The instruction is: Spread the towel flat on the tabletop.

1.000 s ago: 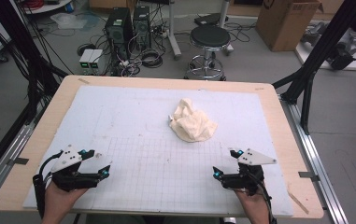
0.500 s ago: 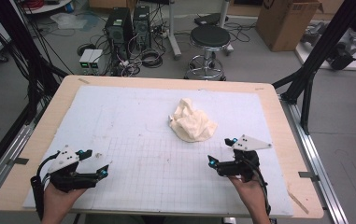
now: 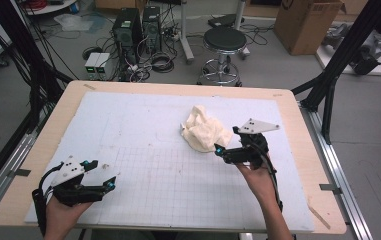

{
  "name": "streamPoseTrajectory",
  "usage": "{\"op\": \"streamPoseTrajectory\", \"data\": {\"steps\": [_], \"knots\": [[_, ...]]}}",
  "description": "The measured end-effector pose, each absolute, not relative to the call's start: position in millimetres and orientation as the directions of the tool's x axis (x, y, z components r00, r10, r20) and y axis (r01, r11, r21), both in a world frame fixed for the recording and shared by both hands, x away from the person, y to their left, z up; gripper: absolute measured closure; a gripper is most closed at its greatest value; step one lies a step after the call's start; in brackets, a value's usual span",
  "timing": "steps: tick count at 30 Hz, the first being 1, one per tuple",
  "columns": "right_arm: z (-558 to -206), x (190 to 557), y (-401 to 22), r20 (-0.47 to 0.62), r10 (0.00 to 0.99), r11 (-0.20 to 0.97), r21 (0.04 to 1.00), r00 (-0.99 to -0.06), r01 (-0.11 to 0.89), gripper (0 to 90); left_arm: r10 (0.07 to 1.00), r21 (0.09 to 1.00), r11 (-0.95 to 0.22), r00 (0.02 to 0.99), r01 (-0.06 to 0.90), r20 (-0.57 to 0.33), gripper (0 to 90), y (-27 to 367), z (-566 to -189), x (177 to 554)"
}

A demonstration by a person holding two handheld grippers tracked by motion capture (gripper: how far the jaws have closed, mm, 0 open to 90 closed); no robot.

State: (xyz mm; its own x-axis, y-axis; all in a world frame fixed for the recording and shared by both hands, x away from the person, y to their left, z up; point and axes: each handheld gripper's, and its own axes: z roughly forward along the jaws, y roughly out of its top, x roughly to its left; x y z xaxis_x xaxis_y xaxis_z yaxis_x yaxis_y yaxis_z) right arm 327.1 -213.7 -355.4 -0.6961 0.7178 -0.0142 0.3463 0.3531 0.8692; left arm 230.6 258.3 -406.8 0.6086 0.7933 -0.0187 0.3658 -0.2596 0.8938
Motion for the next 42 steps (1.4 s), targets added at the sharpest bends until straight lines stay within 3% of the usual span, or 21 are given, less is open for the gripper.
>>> {"op": "streamPoseTrajectory", "data": {"steps": [17, 19, 30, 42], "knots": [[-360, 370, -189, 0.011, 0.716, 0.363, 0.848, -0.698, 0.386, 11.8, 0.8, 0.895, -0.246, 0.6, 0.372, -0.03, 16.8, 261, -408, 233], [-361, 373, -187, 0.017, 0.711, 0.369, 0.842, -0.703, 0.394, 16.0, 0.799, 0.895, -0.245, 0.6, 0.373, -0.031, 16.8, 261, -408, 234], [-376, 383, -170, 0.014, 0.701, 0.405, 0.815, -0.713, 0.414, 19.9, 0.795, 0.896, -0.242, 0.606, 0.373, -0.037, 16.8, 260, -408, 235], [-405, 405, -153, 0.061, 0.723, 0.427, 0.744, -0.688, 0.514, 27.6, 0.798, 0.896, -0.235, 0.601, 0.376, -0.042, 16.8, 263, -408, 237]]}}
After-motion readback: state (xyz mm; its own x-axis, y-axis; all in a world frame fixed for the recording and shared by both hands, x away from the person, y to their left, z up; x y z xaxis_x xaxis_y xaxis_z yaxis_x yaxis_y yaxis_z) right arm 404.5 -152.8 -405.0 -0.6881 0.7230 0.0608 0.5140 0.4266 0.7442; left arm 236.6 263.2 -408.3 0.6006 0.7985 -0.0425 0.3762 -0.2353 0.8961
